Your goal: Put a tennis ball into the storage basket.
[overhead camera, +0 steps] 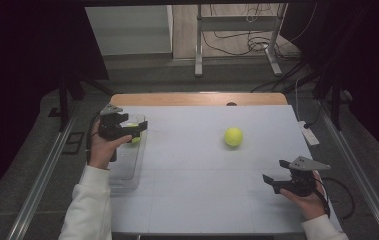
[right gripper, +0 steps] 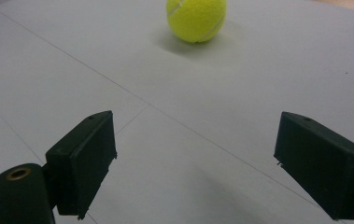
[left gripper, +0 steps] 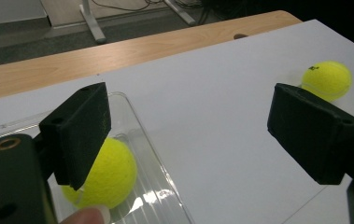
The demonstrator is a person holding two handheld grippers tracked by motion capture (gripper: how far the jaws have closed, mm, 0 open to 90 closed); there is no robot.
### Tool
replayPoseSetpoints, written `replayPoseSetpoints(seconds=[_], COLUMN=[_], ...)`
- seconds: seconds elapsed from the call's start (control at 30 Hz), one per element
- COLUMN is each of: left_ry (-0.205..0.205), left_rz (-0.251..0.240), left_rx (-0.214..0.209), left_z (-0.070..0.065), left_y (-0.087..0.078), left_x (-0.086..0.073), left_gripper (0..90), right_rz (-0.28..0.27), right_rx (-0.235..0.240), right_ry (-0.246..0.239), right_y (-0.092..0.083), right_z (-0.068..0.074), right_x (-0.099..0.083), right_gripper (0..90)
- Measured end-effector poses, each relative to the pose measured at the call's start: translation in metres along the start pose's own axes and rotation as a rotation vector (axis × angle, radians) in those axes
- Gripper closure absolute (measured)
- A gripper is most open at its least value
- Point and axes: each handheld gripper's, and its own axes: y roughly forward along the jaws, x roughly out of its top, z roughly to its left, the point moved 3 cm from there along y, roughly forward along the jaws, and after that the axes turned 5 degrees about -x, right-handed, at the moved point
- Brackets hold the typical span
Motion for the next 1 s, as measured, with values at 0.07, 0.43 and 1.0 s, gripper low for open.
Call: replayPoseSetpoints(seconds=[0.07, 0.43, 1.0], left_ry=[0.001, 0.014, 0.036], left_rz=[0.002, 0.017, 0.011], left_rx=[-0.012, -0.056, -0.13], left_z=[-0.002, -0.013, -0.034], left_y=[0.001, 0.008, 0.016], left_x=[0.0, 0.001, 0.004], left_gripper=[14.5, 13.9, 13.6], right_rz=[0.0, 0.001, 0.004], right_rx=[0.001, 0.001, 0.0], right_ry=[0.0, 0.0, -0.002], right_y=[0.0, 0.0, -0.001], right_z=[0.0, 0.0, 0.0], right_x=[0.0, 0.0, -0.001], right_gripper=[12.9, 12.9, 12.9])
